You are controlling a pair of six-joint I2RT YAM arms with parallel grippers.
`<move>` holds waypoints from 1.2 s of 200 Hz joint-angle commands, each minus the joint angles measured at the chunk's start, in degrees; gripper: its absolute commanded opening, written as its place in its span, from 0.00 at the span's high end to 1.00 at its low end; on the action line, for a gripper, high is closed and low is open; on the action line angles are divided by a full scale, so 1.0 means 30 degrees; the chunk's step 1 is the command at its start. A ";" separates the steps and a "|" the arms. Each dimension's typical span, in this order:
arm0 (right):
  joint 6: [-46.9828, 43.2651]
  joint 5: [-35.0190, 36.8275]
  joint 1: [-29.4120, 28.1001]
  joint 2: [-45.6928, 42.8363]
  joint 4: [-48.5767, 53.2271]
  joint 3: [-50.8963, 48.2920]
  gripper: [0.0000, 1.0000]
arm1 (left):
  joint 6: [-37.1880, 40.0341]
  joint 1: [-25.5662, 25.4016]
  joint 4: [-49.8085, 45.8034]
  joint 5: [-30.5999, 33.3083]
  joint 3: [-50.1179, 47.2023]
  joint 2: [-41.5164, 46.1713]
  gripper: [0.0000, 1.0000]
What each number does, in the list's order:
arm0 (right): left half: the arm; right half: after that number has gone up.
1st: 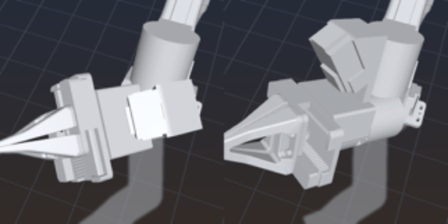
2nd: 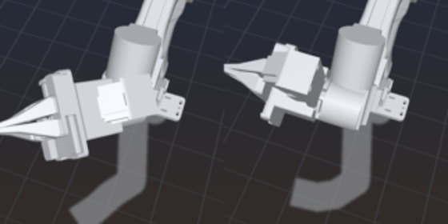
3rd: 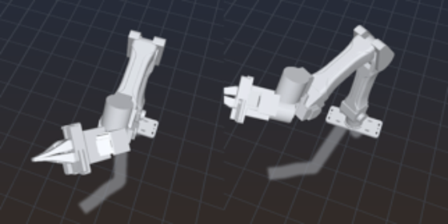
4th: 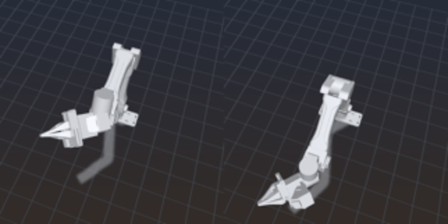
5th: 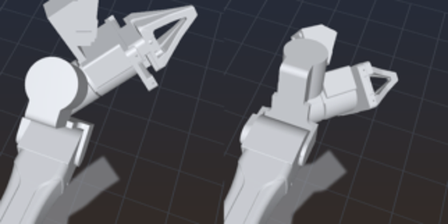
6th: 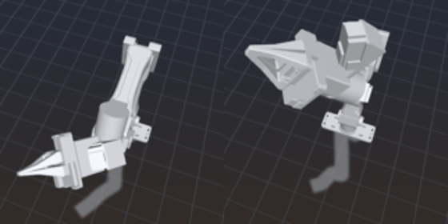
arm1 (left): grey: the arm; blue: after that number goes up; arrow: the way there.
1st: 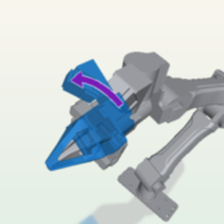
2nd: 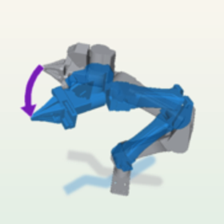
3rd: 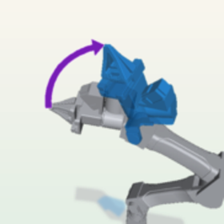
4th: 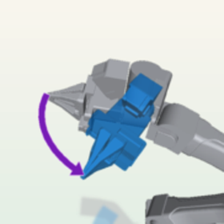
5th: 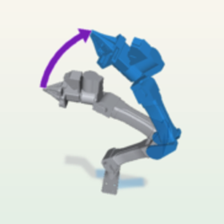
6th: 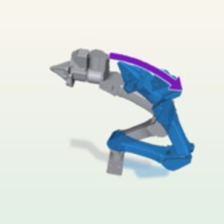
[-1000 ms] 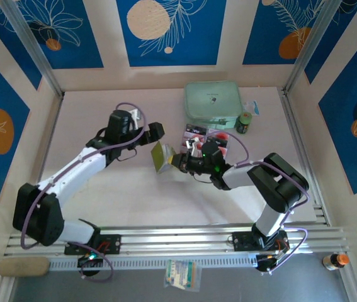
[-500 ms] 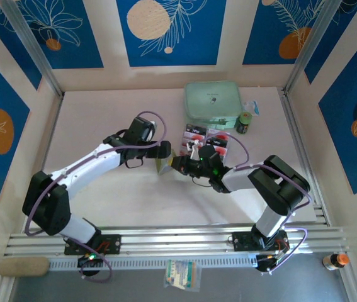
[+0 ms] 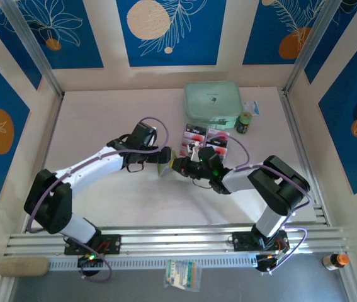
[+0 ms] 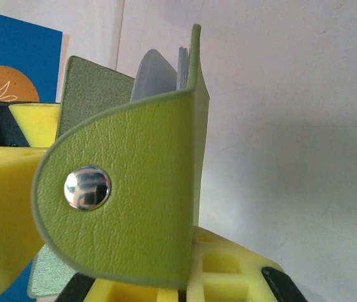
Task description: Put the credit cards into the card holder
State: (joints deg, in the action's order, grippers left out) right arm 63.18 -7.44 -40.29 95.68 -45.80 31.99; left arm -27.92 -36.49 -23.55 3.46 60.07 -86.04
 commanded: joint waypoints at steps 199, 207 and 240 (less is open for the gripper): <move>-0.0112 0.0780 -0.0163 -0.0777 -0.0493 -0.0853 1.00 | 0.0087 -0.0345 0.1892 0.1542 -0.2820 0.1724 0.00; -0.0112 0.0781 -0.0163 -0.0776 -0.0469 -0.0848 1.00 | -0.0001 -0.0345 0.2152 0.1457 -0.2899 0.1861 0.00; -0.0083 0.0781 -0.0163 -0.0777 -0.0486 -0.0878 1.00 | -0.0294 -0.0345 0.2997 0.0965 -0.3003 0.2276 0.00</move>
State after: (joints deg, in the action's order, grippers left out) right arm 63.22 -5.96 -40.56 95.02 -45.41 29.98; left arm -28.16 -36.95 -17.45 6.92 51.64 -81.17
